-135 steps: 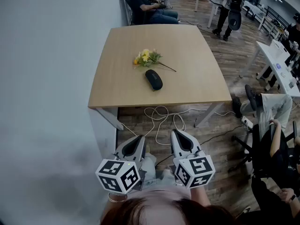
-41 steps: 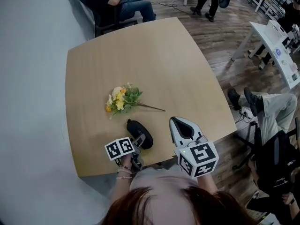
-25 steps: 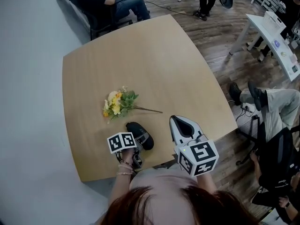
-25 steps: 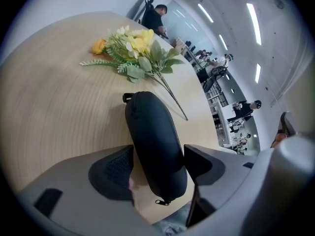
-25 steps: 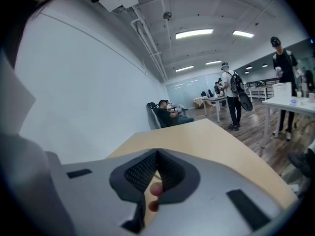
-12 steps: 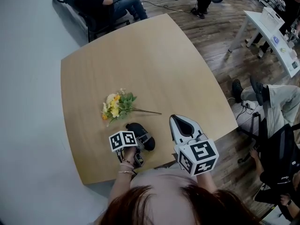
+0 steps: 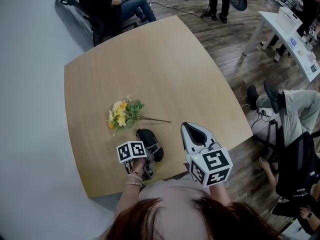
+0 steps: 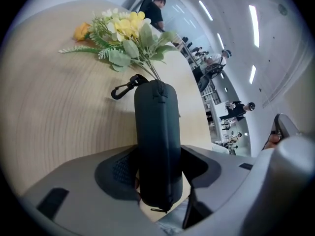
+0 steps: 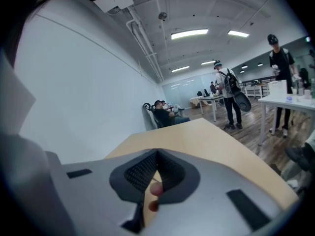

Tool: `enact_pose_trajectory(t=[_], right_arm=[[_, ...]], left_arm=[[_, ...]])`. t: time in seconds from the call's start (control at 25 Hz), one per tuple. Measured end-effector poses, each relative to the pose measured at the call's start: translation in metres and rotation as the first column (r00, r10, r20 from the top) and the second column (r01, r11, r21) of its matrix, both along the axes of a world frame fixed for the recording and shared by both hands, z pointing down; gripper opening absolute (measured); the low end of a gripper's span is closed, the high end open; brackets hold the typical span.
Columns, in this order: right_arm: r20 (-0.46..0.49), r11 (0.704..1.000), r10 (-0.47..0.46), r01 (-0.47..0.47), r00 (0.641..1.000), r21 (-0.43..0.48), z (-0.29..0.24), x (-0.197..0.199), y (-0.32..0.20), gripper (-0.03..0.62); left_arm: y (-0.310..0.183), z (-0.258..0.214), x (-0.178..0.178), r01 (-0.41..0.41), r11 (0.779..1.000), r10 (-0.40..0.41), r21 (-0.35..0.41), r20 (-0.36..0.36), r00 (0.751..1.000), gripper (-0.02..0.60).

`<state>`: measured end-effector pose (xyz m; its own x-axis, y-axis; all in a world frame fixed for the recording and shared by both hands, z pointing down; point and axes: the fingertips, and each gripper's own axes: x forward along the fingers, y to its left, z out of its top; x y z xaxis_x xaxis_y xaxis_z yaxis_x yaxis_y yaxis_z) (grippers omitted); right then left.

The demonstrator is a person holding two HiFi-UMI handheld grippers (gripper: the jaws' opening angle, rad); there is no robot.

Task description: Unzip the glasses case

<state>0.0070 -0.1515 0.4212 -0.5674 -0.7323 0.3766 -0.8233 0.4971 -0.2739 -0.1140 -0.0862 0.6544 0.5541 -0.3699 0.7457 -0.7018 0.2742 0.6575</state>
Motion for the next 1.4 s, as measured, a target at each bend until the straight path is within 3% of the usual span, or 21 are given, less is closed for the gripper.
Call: enact_pose_trajectory(t=[0.32,0.68,1.12,1.4], right_arm=[[-0.015,1.000,0.005,-0.005,1.000,0.008,0.000,0.006,0.004,0.012],[-0.027,1.000,-0.008,0.008,1.000,0.026,-0.007,0.007,0.015,0.012],[-0.033,0.998,-0.053,0.054,0.998,0.043,-0.015,-0.014,0.042,0.012],[-0.032,0.995,-0.085,0.086,0.996,0.049,-0.020,-0.029,0.068,0.012]], left_arm=[[0.000,-0.002,0.000,0.019,0.999,-0.019,0.026,-0.022,1.000,0.253],[-0.014,-0.048,0.005,0.060,0.984,-0.049,0.168,-0.069,0.996,0.253],[-0.020,-0.149,0.007,0.112,0.903,-0.036,0.416,-0.187,0.982,0.253],[-0.004,-0.199,0.004,0.115,0.844,-0.009,0.524,-0.201,0.980,0.253]])
